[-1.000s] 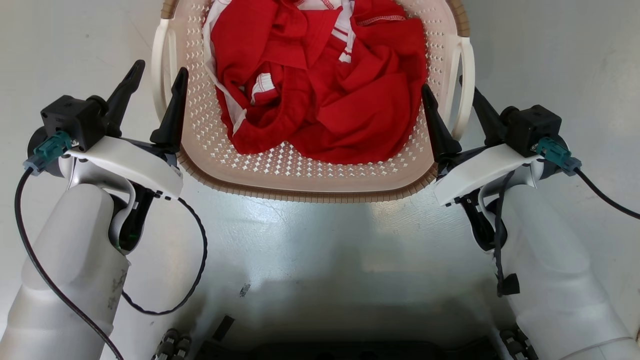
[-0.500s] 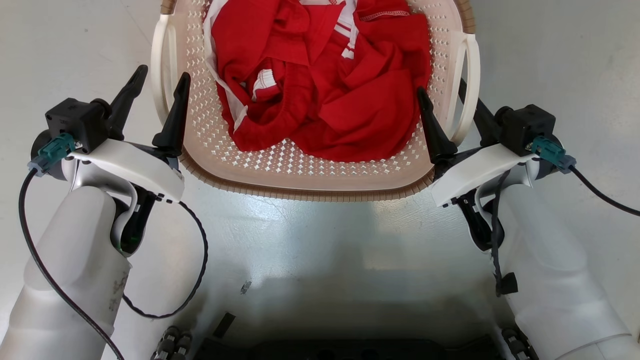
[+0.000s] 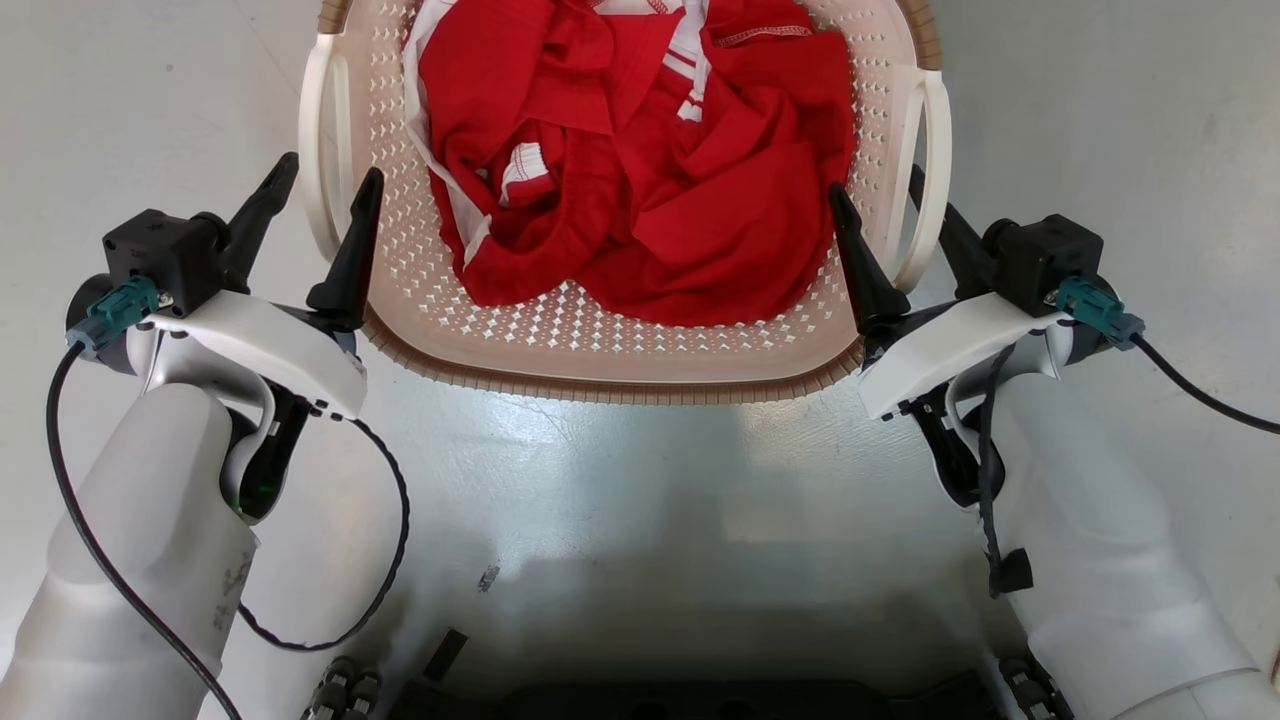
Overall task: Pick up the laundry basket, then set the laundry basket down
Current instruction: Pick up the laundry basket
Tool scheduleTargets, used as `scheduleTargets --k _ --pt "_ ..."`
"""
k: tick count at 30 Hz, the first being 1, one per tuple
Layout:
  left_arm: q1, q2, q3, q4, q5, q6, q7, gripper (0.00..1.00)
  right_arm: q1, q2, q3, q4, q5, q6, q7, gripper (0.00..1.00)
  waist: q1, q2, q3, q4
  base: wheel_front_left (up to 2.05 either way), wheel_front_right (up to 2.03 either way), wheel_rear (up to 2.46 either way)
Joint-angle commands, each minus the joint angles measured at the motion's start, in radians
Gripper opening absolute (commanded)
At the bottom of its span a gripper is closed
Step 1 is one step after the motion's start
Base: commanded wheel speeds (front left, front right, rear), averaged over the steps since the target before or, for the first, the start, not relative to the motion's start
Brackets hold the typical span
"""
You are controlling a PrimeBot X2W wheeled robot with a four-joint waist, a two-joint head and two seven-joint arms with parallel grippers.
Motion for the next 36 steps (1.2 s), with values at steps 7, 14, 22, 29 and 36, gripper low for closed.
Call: scheduleTargets --k 7,14,22,29,36 --pt "0.015 0.048 0.016 0.002 -0.019 -0.003 -0.005 1.0 0.04 0.019 0.032 -0.008 0.015 0.0 -0.014 1.0 0.0 -0.0001 0.0 -0.007 0.0 0.0 0.0" --pt "0.011 0.049 0.01 0.008 -0.017 -0.003 -0.005 1.0 0.041 0.019 0.04 -0.009 0.023 0.0 -0.014 1.0 0.0 -0.0001 -0.001 -0.007 0.0 0.0 0.0" --pt "0.009 0.052 0.005 0.01 -0.02 -0.003 -0.005 1.0 0.037 0.019 0.05 -0.005 0.034 0.0 -0.014 1.0 0.0 -0.0001 0.0 -0.009 0.0 0.0 0.0" --pt "0.007 0.055 -0.003 0.013 -0.026 -0.003 -0.005 1.0 0.038 0.019 0.055 -0.002 0.04 0.0 -0.014 1.0 0.0 -0.0001 0.002 -0.011 0.0 0.0 0.0" --pt "0.004 0.054 -0.011 0.014 -0.031 -0.003 -0.005 0.98 0.04 0.019 0.066 0.0 0.052 0.0 -0.014 0.9 0.0 -0.0001 0.001 -0.011 0.0 0.0 0.0"
